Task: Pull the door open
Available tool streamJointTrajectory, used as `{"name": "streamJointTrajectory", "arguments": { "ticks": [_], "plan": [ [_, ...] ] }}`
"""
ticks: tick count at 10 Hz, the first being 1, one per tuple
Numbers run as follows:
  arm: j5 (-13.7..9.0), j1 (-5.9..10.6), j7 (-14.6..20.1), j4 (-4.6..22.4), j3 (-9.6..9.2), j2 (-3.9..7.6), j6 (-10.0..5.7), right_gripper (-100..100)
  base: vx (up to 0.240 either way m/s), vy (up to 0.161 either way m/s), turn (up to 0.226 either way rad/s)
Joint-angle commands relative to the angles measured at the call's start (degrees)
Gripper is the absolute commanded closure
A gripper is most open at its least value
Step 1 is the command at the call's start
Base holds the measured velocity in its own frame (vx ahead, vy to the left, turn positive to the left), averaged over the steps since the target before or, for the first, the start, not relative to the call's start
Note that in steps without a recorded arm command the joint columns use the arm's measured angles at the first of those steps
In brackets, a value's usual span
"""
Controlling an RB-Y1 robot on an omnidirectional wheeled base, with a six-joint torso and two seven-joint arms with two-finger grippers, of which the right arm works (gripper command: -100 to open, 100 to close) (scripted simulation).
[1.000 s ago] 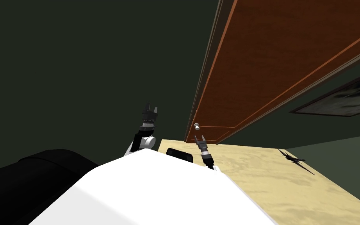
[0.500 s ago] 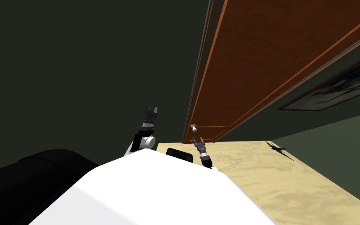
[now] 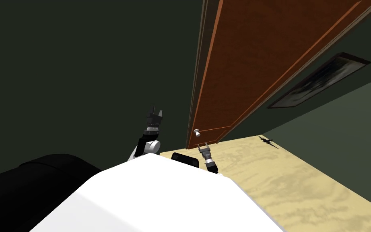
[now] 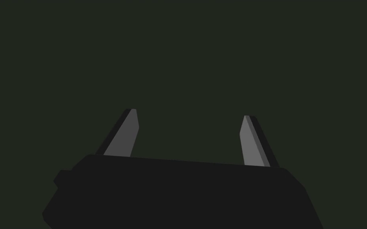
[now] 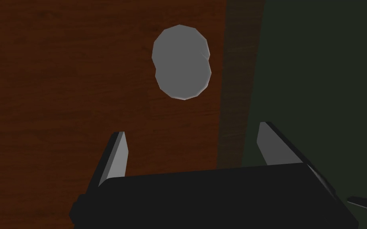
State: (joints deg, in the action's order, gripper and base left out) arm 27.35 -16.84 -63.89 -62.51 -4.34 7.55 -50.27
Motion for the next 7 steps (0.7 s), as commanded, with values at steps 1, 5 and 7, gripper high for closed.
{"name": "streamJointTrajectory", "arguments": {
  "ticks": [1,5,7],
  "plan": [
    [0.00,0.00,0.00,0.00,0.00,0.00,0.00,-100,0.016,0.040,-0.054],
    [-0.97,1.04,0.49,1.51,2.02,-0.25,0.87,-100,-0.037,-0.080,0.275],
    [-1.54,1.73,0.70,2.40,3.59,-0.35,1.33,-100,-0.084,-0.015,0.252]
  ]
}}
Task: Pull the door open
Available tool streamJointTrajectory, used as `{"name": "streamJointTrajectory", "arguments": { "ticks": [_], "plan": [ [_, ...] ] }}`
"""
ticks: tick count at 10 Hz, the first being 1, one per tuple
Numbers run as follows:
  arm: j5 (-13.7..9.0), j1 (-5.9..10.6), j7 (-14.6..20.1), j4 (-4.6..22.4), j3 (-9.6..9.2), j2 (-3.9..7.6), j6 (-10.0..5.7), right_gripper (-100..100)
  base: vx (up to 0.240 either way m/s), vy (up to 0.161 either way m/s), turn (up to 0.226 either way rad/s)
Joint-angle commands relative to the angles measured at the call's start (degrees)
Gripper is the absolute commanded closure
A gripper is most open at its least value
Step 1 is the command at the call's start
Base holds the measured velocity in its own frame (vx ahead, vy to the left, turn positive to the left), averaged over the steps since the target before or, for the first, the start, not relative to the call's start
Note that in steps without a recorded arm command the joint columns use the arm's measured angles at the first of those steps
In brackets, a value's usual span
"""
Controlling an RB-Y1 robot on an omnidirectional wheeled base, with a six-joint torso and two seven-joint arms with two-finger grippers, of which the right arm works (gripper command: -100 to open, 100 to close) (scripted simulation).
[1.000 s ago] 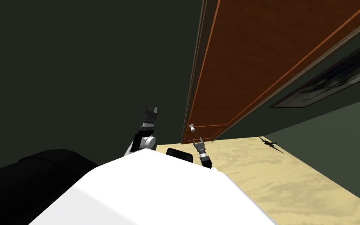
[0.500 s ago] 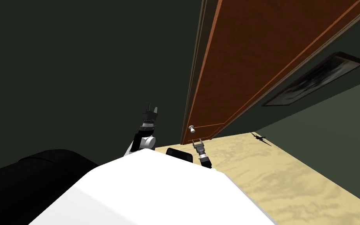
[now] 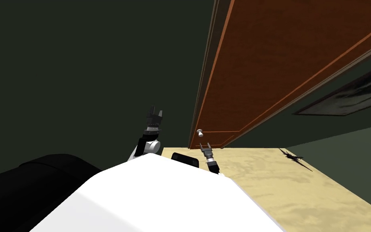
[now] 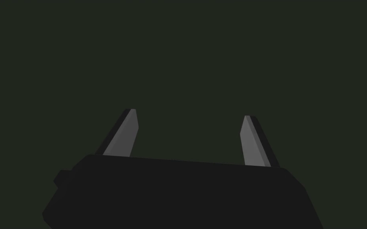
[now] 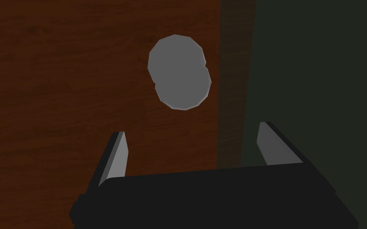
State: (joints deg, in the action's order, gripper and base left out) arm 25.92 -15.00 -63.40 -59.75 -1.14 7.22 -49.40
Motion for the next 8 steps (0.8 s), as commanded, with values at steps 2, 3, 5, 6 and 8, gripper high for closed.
{"name": "streamJointTrajectory", "arguments": {
  "ticks": [2,3,5,6,8],
  "plan": [
    [-0.56,0.58,0.34,0.59,2.44,-0.13,0.70,-100,-0.071,0.040,0.319],
    [-0.73,0.91,0.38,1.06,3.61,-0.17,0.72,-100,-0.055,0.058,0.293],
    [-0.93,1.50,0.39,1.97,6.16,-0.26,0.57,-100,-0.022,0.060,0.212],
    [-0.96,1.75,0.36,2.37,7.47,-0.29,0.39,-100,0.050,0.061,0.106],
    [-0.92,2.14,0.28,3.07,9.96,-0.36,-0.08,-100,0.143,0.064,0.057]
  ]
}}
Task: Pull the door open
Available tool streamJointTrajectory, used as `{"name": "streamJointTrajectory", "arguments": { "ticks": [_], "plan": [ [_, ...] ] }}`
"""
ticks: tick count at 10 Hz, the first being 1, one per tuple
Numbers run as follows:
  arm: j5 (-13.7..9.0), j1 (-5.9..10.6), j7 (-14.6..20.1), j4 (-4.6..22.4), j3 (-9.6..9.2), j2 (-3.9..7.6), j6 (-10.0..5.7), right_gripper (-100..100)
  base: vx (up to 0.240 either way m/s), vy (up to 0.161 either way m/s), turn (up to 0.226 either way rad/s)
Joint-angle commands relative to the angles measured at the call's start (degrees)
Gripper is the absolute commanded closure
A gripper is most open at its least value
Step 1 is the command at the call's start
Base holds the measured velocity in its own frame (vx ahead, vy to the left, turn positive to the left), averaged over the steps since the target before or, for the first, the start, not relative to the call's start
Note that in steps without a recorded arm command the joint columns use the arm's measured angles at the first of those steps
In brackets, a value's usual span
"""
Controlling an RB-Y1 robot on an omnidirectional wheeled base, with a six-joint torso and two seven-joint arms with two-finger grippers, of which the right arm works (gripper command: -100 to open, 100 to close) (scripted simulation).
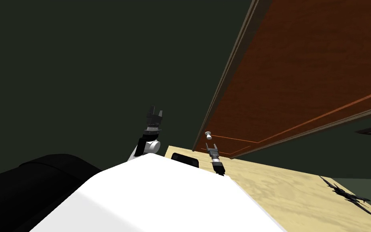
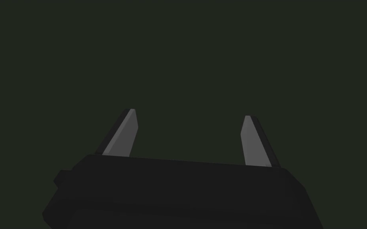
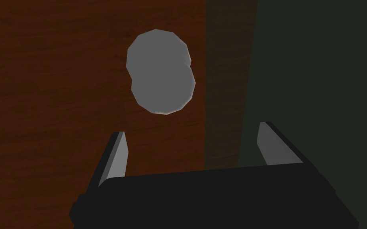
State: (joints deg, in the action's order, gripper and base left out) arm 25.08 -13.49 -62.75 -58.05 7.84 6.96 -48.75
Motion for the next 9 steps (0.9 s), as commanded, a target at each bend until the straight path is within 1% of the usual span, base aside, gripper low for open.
{"name": "streamJointTrajectory", "arguments": {
  "ticks": [1,4,5,6,9],
  "plan": [
    [-0.04,0.78,-0.41,1.65,2.08,-0.12,-0.98,-100,0.193,0.054,-0.017],
    [0.06,1.00,-0.39,2.15,3.98,-0.19,-1.46,-100,0.180,0.033,-0.052],
    [0.13,0.63,-0.33,1.34,3.43,-0.33,-1.00,-100,0.074,0.028,-0.014],
    [0.13,0.63,-0.33,1.34,3.43,-0.33,-1.00,100,-0.008,-0.003,0.022],
    [0.13,0.63,-0.33,1.34,3.43,-0.33,-1.00,100,-0.018,-0.007,0.009]
  ]
}}
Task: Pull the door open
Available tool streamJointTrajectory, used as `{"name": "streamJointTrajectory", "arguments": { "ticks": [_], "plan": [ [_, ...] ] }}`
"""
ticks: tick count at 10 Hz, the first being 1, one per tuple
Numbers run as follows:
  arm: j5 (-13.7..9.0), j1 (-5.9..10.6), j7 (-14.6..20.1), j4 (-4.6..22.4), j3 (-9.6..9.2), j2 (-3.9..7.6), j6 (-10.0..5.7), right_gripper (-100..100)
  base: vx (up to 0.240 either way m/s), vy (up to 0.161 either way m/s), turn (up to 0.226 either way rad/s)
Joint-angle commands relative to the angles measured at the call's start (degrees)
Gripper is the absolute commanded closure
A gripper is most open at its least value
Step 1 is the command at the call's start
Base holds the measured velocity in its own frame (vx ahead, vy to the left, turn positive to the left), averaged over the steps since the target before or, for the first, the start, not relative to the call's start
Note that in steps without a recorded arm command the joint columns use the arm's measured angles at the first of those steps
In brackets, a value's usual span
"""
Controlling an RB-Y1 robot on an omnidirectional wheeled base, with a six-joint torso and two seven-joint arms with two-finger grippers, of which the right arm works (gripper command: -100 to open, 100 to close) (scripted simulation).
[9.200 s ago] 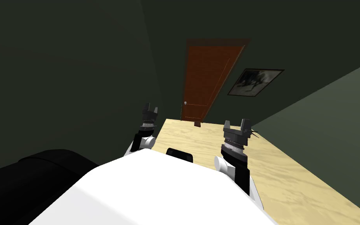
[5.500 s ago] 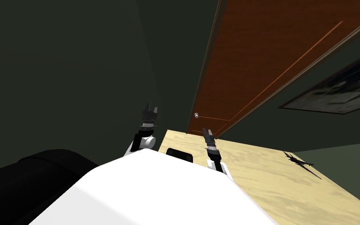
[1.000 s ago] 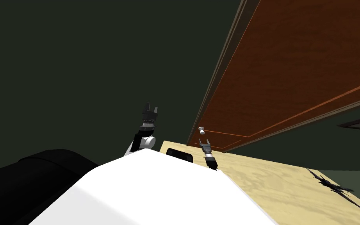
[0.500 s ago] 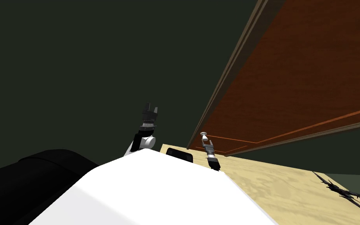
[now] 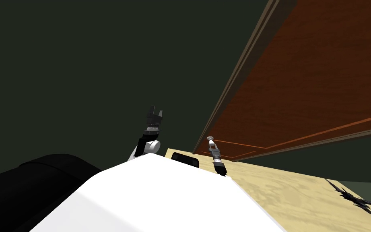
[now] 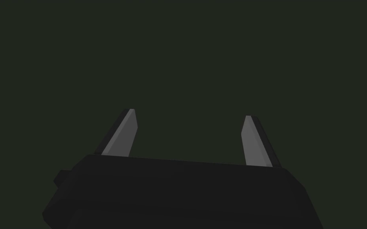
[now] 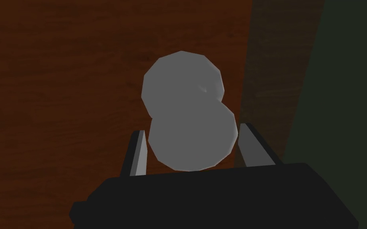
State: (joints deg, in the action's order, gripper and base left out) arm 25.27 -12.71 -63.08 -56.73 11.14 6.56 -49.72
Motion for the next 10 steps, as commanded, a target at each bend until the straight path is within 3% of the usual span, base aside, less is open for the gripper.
{"name": "streamJointTrajectory", "arguments": {
  "ticks": [1,8,9,10],
  "plan": [
    [-0.06,-0.16,0.00,0.02,0.13,0.07,-0.03,100,0.000,0.000,0.000],
    [-2.95,0.41,7.01,0.65,-0.36,0.43,0.10,100,-0.046,-0.018,0.084],
    [-2.00,-0.60,4.57,-0.32,-0.22,-0.15,0.02,-100,-0.137,-0.026,0.023],
    [-1.76,-0.93,3.97,-0.62,-0.19,-0.35,-0.02,-100,-0.160,-0.001,-0.019]
  ]
}}
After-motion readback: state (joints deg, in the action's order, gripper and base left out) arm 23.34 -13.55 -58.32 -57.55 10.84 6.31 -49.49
